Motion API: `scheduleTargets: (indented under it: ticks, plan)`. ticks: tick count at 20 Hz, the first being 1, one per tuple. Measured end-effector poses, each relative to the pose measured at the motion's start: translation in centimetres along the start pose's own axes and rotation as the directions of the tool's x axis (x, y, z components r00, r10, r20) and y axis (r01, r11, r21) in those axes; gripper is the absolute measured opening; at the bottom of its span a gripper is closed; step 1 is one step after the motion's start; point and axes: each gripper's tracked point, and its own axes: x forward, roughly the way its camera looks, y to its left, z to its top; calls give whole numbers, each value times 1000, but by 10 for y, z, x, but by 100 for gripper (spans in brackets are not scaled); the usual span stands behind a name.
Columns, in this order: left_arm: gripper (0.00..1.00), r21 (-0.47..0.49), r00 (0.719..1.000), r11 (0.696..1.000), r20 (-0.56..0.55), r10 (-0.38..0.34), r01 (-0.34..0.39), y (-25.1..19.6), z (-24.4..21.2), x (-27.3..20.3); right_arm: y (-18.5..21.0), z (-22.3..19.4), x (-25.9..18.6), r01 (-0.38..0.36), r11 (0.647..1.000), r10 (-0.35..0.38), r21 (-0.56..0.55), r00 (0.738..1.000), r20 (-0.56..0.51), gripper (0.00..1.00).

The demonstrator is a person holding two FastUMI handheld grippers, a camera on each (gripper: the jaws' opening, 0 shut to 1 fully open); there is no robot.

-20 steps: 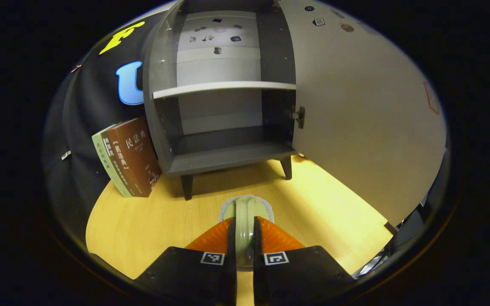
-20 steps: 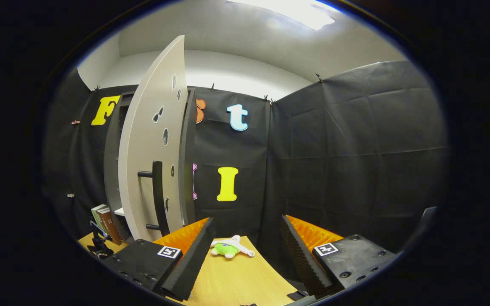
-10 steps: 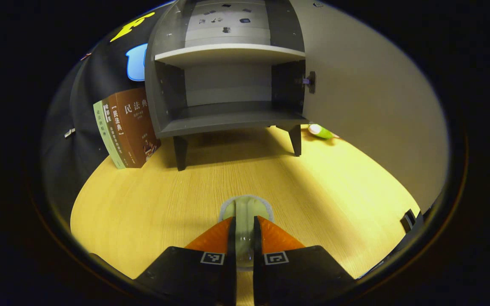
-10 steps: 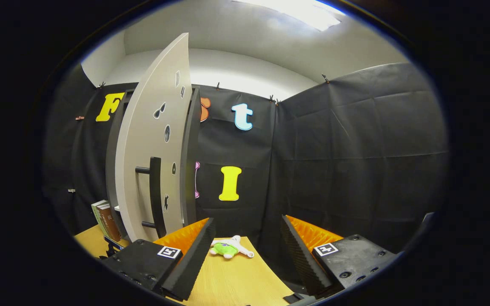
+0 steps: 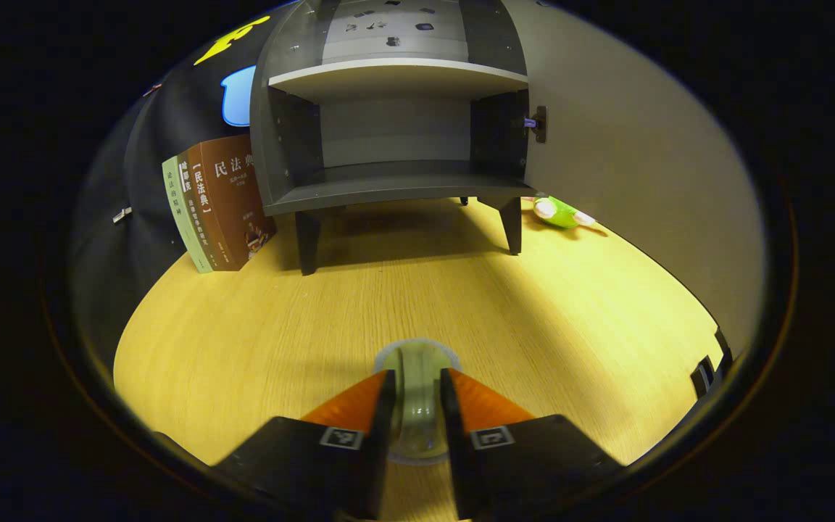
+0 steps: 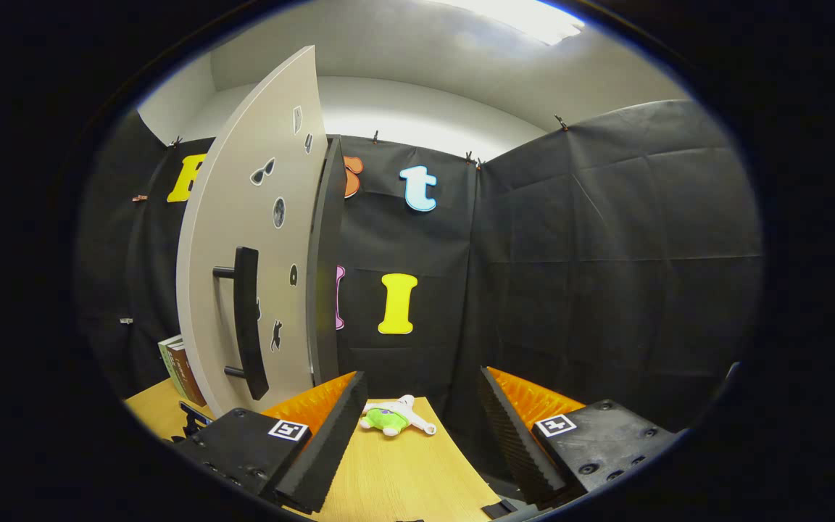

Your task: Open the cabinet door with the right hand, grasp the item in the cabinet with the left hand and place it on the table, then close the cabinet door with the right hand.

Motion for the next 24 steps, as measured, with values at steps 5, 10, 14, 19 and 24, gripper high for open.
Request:
scheduleTargets:
  ticks: [5, 10, 14, 19, 24]
  plan:
    - [91, 0, 1000, 1000, 22, -18, 18, -3, 6, -16, 1, 1, 3, 1, 1000, -1, 6, 1000, 3, 98]
    - [98, 13, 998, 999, 58, -30, 29, 0, 26, -38, 7, 8, 3, 1, 1000, -1, 11, 1000, 21, 98]
    - [98, 35, 992, 999, 124, -34, 30, 8, 67, -79, 18, 12, 6, -6, 1000, 6, -1, 1000, 29, 98]
    - [98, 41, 973, 999, 228, -25, 16, 29, 131, -144, 34, 20, 9, -23, 1000, 23, 8, 999, 35, 98]
    - [98, 15, 943, 1000, 333, -1, -4, 62, 192, -212, 51, 25, 15, -35, 999, 35, 16, 999, 37, 98]
